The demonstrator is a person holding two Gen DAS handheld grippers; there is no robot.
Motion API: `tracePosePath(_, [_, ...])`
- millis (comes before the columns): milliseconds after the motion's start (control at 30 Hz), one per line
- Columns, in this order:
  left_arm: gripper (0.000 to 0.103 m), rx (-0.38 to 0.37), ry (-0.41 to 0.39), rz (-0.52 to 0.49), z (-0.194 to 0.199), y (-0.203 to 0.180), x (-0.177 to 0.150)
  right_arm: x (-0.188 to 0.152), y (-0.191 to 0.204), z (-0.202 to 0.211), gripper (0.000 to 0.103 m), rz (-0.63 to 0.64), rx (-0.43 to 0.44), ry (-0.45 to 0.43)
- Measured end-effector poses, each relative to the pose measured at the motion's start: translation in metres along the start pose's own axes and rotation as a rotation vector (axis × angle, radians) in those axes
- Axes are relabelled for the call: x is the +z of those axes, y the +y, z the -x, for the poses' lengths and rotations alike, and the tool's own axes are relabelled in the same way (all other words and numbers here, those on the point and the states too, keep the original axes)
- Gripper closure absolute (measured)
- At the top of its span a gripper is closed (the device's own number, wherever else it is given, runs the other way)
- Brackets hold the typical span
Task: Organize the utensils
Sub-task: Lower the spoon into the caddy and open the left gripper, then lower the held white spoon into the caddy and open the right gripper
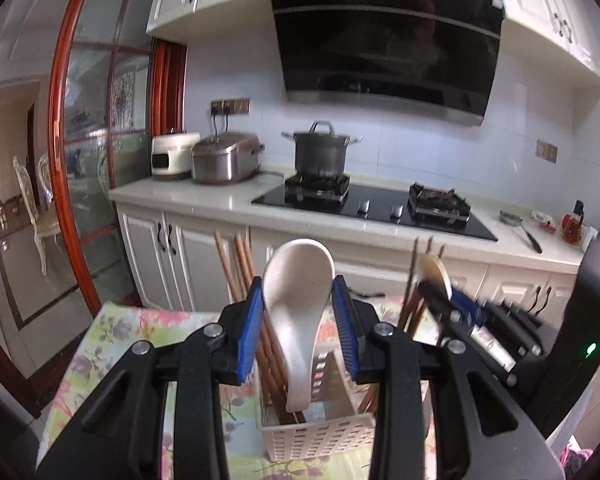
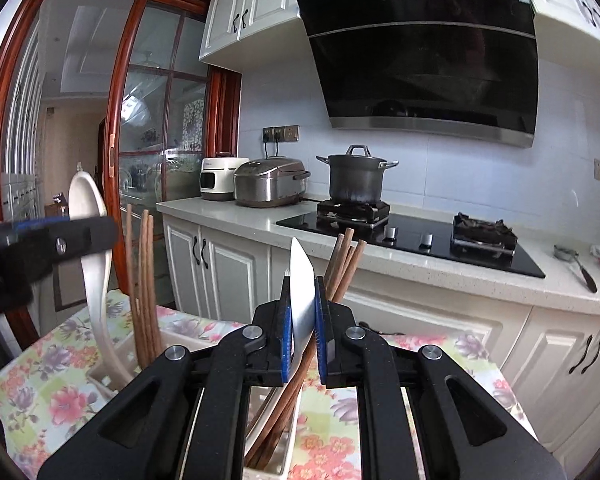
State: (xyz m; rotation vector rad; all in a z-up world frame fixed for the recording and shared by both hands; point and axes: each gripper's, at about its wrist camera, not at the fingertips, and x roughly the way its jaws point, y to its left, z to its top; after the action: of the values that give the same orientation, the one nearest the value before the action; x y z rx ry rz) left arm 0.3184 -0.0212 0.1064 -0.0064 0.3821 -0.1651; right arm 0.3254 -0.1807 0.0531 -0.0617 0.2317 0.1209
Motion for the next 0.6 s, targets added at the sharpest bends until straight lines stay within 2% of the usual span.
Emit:
tracePosePath(67, [0.069,0.012,0.005,0.01,-0.005,0.005,-0.006,-0.001,0.001,-0.006,0.092,0.014,-0.003,-0.009])
tracePosePath(133, [0.062,0.027,0.001,0.014,-0.008,0.009,-0.01,-0.001,0.001,-0.008,0.092,0.018,-0.003,-0.02])
tracePosePath(367, [0.053,0.041,-0.001,0.04,-0.011,0.023,-0.019,0.001,0.008,-0.012,0.092,0.038,-0.009,-0.092])
tracePosePath(433, [0.043,0.05,-0.006,0.044,-0.011,0.025,-0.022,0.001,0.013,-0.016,0.092,0.057,-0.023,-0.108])
tracePosePath(600, [0.031,0.059,-0.011,0.051,-0.012,0.028,-0.028,0.001,0.016,-0.022,0.092,0.063,-0.028,-0.122])
